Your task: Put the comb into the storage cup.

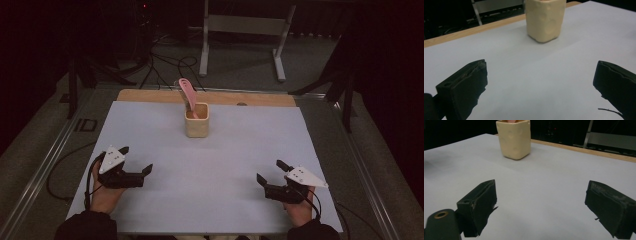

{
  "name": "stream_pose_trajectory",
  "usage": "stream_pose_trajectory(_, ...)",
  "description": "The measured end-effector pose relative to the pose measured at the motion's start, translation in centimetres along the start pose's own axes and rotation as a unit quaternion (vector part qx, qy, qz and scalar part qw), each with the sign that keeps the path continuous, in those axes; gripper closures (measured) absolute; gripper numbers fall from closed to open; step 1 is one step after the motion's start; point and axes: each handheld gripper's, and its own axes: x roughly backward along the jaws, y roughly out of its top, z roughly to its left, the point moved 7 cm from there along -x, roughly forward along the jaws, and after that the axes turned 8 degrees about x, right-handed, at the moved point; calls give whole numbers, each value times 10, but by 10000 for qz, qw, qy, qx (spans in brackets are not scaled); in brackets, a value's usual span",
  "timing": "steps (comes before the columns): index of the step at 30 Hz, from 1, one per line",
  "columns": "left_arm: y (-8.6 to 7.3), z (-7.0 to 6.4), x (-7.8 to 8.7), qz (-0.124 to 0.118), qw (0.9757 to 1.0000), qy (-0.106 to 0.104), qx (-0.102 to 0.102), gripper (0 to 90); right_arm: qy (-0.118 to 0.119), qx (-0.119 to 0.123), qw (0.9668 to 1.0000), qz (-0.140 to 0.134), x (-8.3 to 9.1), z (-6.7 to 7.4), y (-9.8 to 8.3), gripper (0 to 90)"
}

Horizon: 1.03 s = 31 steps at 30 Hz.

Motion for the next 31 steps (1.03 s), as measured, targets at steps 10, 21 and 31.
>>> stream_pose_trajectory(10,-20,9,19,-304,9994,71,174,0,21,19,10000,-16,-1,2,1,102)
stream_pose_trajectory(21,-26,11,26,-553,9978,195,306,0,-1,23,10000,36,1,-2,-4,100)
stream_pose_trajectory(31,-26,9,24,-561,9978,255,227,0,26,45,10000,64,-2,-1,-5,100)
